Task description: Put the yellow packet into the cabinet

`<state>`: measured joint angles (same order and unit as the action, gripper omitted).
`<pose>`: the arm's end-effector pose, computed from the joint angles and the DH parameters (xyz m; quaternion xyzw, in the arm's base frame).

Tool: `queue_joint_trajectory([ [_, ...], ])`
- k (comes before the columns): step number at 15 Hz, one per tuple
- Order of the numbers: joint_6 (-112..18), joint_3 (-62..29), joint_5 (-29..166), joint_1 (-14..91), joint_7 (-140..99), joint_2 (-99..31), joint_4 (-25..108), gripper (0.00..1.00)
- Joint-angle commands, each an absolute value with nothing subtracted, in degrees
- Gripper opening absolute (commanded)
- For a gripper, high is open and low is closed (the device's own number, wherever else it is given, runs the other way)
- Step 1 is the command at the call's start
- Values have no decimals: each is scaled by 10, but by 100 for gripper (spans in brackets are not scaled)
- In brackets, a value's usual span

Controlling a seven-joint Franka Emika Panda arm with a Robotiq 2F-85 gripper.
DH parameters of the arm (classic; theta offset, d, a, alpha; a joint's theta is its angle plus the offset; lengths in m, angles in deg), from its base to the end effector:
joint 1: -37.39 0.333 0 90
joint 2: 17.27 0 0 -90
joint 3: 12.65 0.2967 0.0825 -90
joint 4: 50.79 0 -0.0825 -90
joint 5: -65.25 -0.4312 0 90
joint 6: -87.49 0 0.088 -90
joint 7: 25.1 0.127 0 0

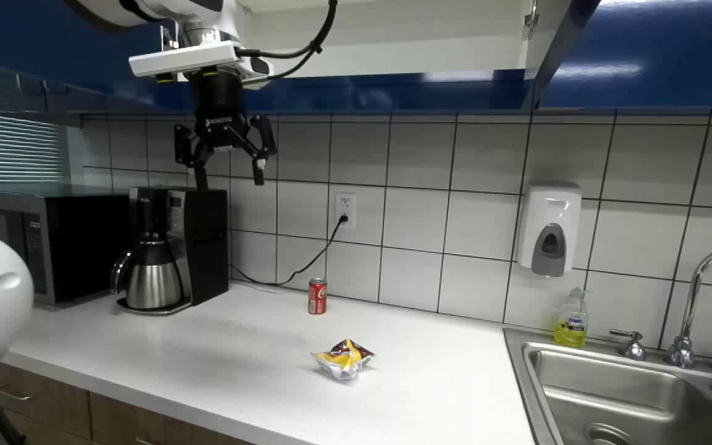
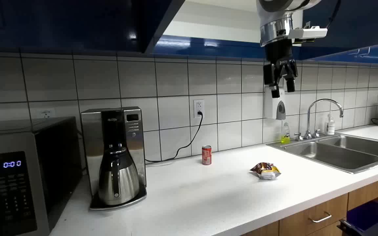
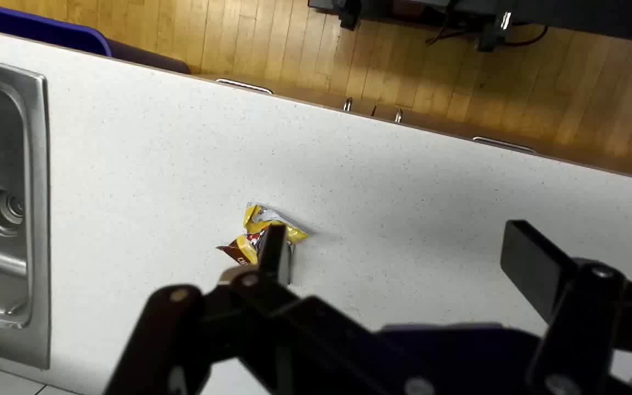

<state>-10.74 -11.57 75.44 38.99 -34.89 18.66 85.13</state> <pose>0.4165 -0.0002 0.5004 0.9882 0.1202 -0.0213 0.0920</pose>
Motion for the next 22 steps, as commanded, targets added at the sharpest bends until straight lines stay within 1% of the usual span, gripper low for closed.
queue_joint_trajectory([
  [1,-105,-120,757,396,-346,186,850,100],
  [4,-111,-119,756,389,-327,183,851,100],
  [9,-164,-127,748,369,-243,185,873,100],
  [13,-203,-145,748,356,-232,166,890,100],
  [17,-266,-170,752,341,-244,111,900,100],
  [22,-352,-187,750,328,-246,11,890,100],
])
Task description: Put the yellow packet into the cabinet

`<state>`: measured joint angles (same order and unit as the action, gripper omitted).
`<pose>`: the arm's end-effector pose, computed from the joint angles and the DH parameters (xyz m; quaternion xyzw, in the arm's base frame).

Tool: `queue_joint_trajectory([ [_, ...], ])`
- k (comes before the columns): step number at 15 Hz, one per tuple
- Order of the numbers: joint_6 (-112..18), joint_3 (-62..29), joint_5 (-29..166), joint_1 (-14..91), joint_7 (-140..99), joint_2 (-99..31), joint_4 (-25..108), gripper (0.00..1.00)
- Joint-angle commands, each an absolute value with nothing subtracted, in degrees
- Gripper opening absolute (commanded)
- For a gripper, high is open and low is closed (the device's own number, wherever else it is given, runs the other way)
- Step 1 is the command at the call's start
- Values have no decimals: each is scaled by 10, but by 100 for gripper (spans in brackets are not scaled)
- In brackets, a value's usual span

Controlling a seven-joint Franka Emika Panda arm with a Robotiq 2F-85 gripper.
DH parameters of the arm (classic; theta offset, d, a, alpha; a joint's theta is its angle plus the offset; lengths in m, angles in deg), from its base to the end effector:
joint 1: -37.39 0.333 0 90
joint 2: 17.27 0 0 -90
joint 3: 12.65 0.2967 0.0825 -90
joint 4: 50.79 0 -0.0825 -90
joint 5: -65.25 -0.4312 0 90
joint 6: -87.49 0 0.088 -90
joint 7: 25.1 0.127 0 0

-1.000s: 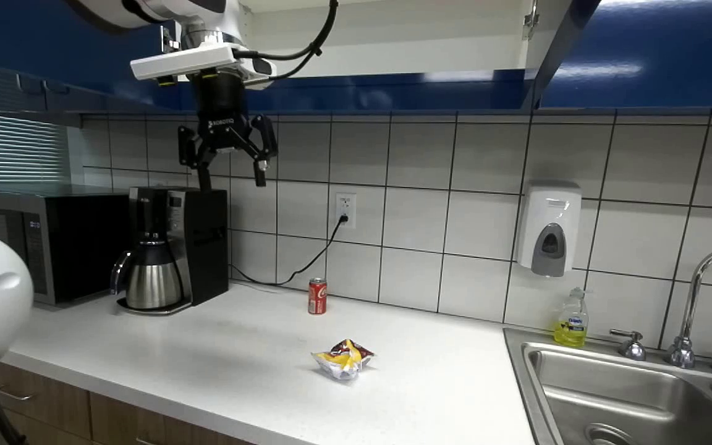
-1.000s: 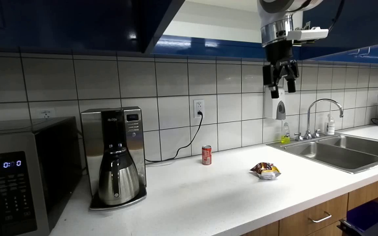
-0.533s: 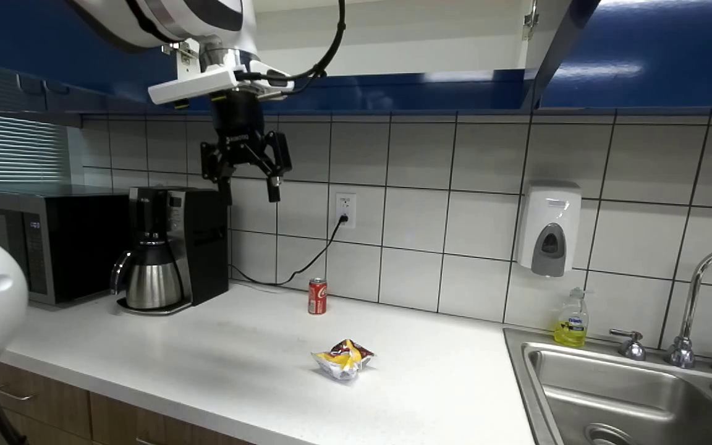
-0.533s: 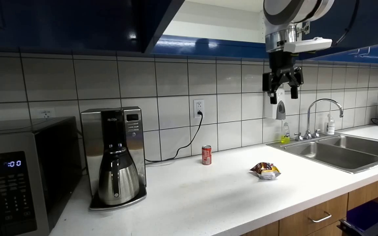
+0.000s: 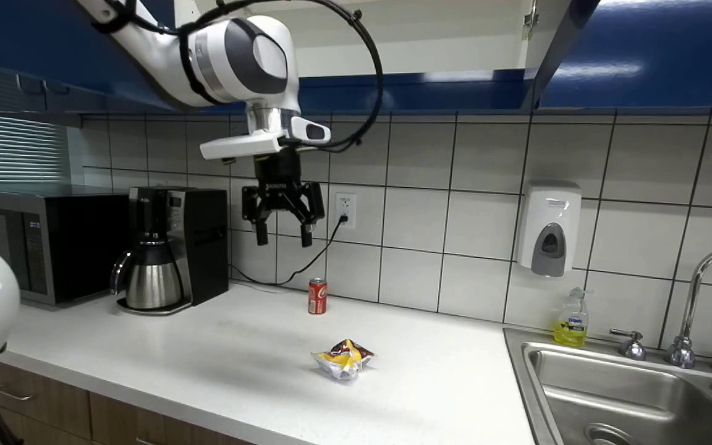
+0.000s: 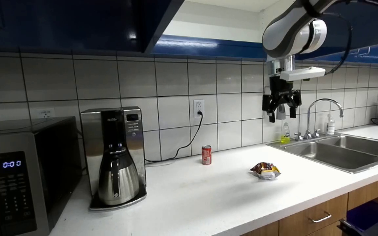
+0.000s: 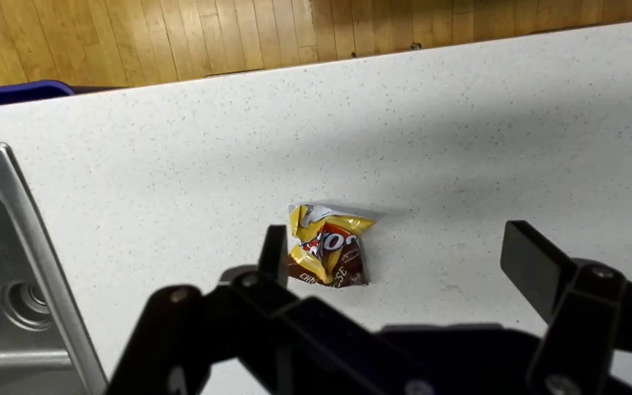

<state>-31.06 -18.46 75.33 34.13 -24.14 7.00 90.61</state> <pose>0.4590 -0.0838 0.3889 0.9974 -0.0421 0.0084 0.0576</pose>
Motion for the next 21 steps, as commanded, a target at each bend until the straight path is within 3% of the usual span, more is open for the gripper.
queue_joint_trajectory([
  [1,-368,-189,750,326,-246,-10,886,100],
  [10,-467,-196,744,317,-246,-186,811,100],
  [21,-495,-203,720,311,-242,-325,719,100],
])
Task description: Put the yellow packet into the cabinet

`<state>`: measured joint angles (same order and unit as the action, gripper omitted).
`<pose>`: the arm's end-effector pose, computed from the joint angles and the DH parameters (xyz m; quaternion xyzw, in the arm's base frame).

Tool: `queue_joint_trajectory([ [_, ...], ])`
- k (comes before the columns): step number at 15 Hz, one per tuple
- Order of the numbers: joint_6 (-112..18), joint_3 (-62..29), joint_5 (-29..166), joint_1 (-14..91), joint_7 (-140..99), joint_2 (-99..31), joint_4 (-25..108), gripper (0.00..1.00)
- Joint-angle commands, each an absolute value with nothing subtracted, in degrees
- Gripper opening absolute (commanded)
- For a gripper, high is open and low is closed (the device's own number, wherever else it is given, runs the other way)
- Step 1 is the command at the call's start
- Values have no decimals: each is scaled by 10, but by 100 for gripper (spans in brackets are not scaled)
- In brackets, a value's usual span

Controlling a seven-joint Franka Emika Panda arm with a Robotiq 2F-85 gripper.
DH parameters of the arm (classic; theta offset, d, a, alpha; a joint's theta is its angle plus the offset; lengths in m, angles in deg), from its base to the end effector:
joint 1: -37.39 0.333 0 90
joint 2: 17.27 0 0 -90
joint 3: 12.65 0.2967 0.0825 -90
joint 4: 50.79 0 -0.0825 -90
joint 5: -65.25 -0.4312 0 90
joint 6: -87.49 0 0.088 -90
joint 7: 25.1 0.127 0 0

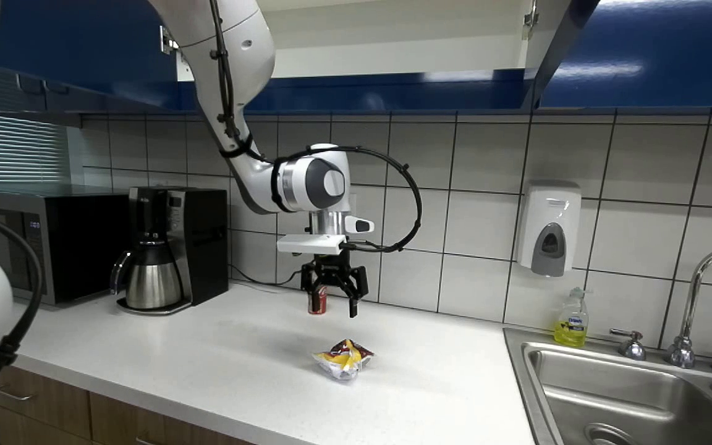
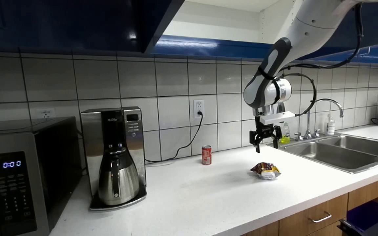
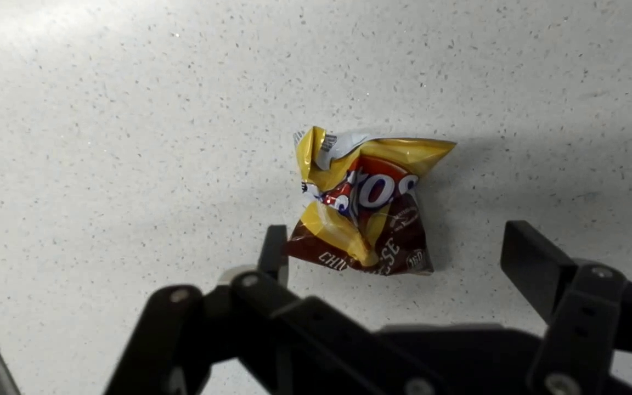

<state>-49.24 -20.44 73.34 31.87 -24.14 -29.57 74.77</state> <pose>0.5635 -0.1383 0.2136 0.9955 -0.0710 -0.0162 0.0609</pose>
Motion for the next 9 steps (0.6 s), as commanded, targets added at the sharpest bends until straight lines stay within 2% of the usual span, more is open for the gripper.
queue_joint_trajectory([
  [1,-496,-203,718,311,-241,-333,713,100],
  [9,-496,-208,714,312,-237,-378,688,100],
])
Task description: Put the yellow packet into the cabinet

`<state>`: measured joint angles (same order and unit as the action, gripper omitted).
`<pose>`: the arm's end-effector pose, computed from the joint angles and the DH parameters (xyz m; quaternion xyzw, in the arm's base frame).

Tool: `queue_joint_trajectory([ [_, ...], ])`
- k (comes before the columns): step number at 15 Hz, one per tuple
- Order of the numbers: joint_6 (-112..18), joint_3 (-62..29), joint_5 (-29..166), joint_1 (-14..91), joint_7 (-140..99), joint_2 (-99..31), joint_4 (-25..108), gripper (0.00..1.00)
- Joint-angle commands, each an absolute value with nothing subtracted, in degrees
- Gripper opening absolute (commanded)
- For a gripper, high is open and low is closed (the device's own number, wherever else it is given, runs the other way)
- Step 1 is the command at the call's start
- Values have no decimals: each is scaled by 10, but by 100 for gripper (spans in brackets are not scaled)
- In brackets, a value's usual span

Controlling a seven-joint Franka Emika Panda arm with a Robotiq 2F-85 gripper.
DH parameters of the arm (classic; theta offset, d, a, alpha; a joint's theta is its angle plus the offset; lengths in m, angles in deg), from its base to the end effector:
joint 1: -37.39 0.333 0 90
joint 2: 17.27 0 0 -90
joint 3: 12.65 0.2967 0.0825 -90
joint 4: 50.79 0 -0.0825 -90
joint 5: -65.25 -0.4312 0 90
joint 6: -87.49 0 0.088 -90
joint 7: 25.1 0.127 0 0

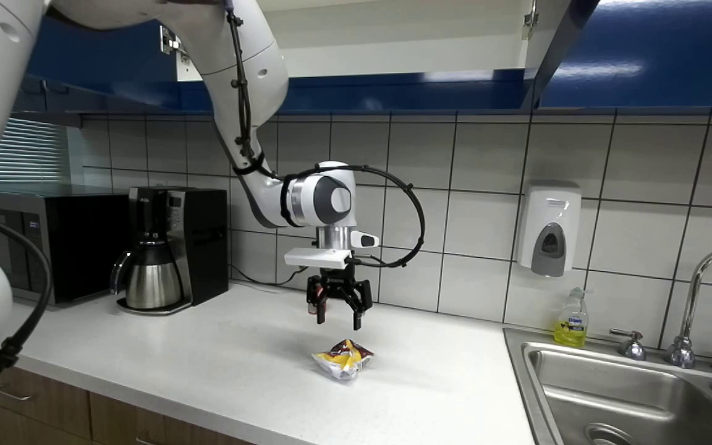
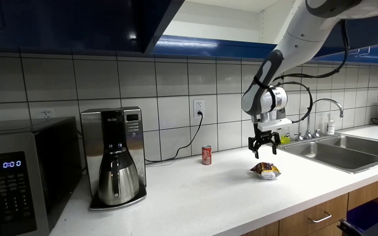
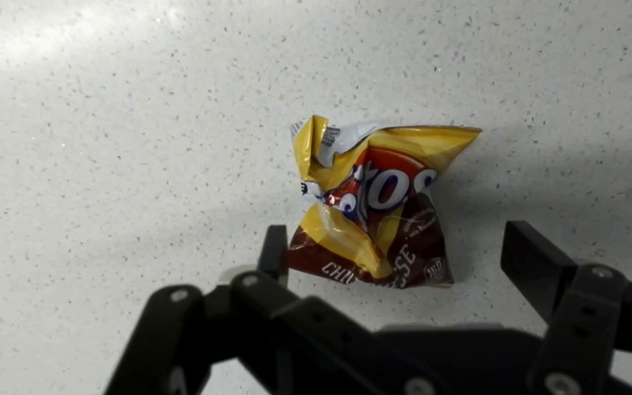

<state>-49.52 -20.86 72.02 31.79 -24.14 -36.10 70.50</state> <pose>0.5768 -0.1471 0.1799 0.9944 -0.0811 -0.0331 0.0589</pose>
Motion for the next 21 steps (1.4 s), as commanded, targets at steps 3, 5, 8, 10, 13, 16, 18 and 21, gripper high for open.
queue_joint_trajectory([
  [3,-497,-209,715,311,-235,-390,685,100],
  [5,-498,-210,716,311,-234,-397,682,100],
  [8,-498,-211,716,310,-233,-407,677,100],
  [10,-499,-212,716,310,-233,-412,674,100],
  [13,-501,-214,718,311,-231,-420,669,100],
  [16,-502,-215,718,311,-230,-428,664,100],
  [18,-503,-215,718,311,-229,-432,661,100],
  [21,-504,-215,718,311,-228,-437,657,100],
])
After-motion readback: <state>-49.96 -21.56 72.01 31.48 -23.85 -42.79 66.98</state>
